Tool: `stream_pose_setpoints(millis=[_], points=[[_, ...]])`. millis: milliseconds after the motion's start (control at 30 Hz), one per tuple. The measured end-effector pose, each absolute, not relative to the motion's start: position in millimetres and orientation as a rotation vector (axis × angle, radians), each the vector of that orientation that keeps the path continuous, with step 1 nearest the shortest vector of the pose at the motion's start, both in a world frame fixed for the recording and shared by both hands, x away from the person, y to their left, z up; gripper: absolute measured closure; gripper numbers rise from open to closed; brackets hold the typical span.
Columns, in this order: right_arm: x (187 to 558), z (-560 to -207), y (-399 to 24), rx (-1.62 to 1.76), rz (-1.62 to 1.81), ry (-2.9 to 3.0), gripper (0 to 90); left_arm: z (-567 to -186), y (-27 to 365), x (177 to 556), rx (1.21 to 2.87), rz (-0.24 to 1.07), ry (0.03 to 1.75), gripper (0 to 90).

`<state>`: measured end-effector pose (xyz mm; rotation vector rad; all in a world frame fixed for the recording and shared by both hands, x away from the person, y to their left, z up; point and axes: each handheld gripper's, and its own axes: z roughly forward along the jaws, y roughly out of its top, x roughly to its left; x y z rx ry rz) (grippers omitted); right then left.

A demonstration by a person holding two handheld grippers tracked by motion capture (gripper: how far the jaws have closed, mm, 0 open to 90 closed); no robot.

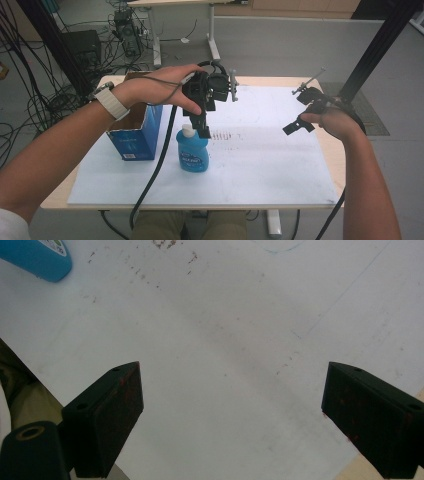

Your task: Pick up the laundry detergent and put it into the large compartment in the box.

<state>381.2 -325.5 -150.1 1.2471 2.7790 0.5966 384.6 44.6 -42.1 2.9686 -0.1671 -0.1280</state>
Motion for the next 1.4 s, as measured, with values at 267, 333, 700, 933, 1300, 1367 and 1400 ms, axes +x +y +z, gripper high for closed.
stream_pose_setpoints(millis=[267, 333, 700, 933, 1300, 1367, 1400], points=[[375.2, -146.2, -329.8, 1.250, 0.597, 2.764, 9.7, -40.4, 45.0, 384.1, 2.969, -0.125, -0.177, 10.9], [373.8, -146.1, -330.8, 1.256, 0.603, 2.760, 9.6, -40.1, 44.9, 384.3, 2.970, -0.126, -0.186, 10.9], [372.6, -146.6, -330.6, 1.249, 0.602, 2.763, 9.7, -41.0, 49.1, 384.6, 2.966, -0.111, -0.203, 9.5], [373.7, -146.4, -329.9, 1.244, 0.607, 2.767, 10.3, -42.3, 53.6, 386.3, 2.958, -0.107, -0.219, 7.0], [372.4, -146.8, -329.9, 1.262, 0.607, 2.763, 10.2, -46.2, 62.5, 386.3, 2.927, -0.074, -0.319, 7.0], [372.2, -147.1, -329.7, 1.263, 0.606, 2.763, 10.2, -46.5, 63.1, 386.4, 2.930, -0.070, -0.330, 6.9], [372.2, -147.3, -329.5, 1.264, 0.606, 2.765, 10.2, -46.7, 63.3, 386.5, 2.932, -0.069, -0.333, 6.9]])
